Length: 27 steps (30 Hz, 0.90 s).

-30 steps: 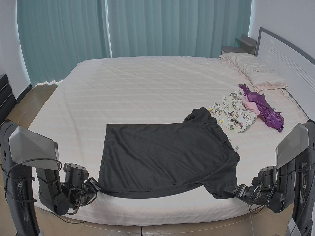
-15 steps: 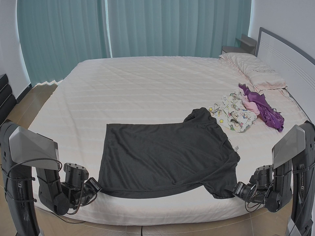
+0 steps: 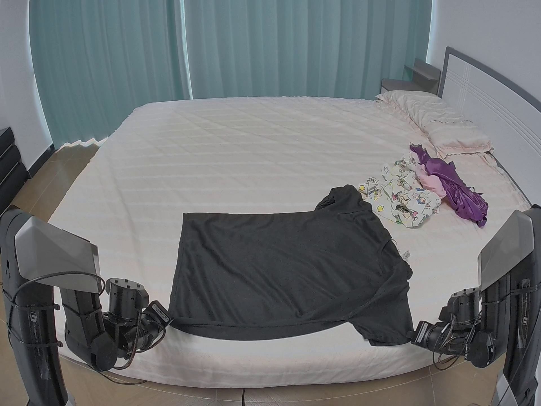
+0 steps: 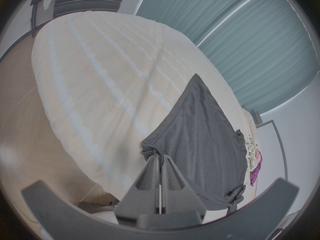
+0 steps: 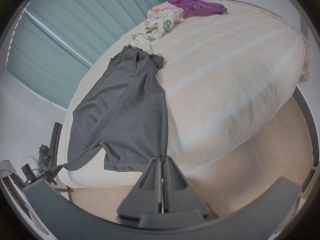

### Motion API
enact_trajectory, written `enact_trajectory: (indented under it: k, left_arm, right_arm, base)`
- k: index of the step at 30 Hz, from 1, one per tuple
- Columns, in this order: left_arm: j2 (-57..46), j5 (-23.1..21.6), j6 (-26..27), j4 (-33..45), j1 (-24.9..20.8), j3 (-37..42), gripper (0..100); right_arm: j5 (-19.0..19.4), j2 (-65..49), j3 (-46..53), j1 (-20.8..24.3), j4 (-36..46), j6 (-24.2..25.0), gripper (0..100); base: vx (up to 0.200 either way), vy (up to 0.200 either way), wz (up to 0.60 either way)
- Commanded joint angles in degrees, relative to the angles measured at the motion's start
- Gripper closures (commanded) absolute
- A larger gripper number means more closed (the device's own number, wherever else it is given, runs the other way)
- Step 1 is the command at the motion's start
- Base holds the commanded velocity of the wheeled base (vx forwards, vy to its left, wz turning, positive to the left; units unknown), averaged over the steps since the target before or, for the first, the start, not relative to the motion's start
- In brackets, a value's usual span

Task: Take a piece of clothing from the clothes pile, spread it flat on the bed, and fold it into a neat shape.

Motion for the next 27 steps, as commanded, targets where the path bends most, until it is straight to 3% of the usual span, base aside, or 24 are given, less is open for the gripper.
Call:
enact_trajectory:
  k: [1, 5, 13, 21, 25, 27]
  left_arm:
    - [-0.13, 0.10, -0.07, -0.68, 0.20, 1.53, 100]
    - [-1.19, 0.28, 0.11, -0.68, 0.20, 2.67, 100]
    - [-4.17, 0.28, 3.36, -0.68, -0.24, 6.36, 100]
    - [-6.55, 0.54, 8.02, -0.68, -1.56, 9.97, 100]
    - [-6.99, 1.16, 9.95, -0.68, -1.91, 12.25, 100]
    - [-6.99, 1.60, 10.74, -0.68, -2.53, 13.04, 100]
  right_arm:
    - [0.25, -3.75, 1.93, -2.18, 0.86, -1.43, 100]
    - [0.43, -8.59, 1.93, -2.09, 8.51, -2.22, 100]
    - [0.43, -18.61, 1.93, -0.69, 26.00, -8.63, 100]
    - [-0.80, -24.06, 1.93, 1.07, 34.09, -10.48, 100]
    - [-9.33, -26.25, 1.93, 1.16, 39.10, -12.33, 100]
    - [-10.12, -27.22, 1.93, 1.77, 41.03, -12.77, 100]
  base:
    - [0.000, 0.000, 0.00]
    - [0.000, 0.000, 0.00]
    - [0.000, 0.000, 0.00]
    - [0.000, 0.000, 0.00]
    - [0.000, 0.000, 0.00]
    - [0.000, 0.000, 0.00]
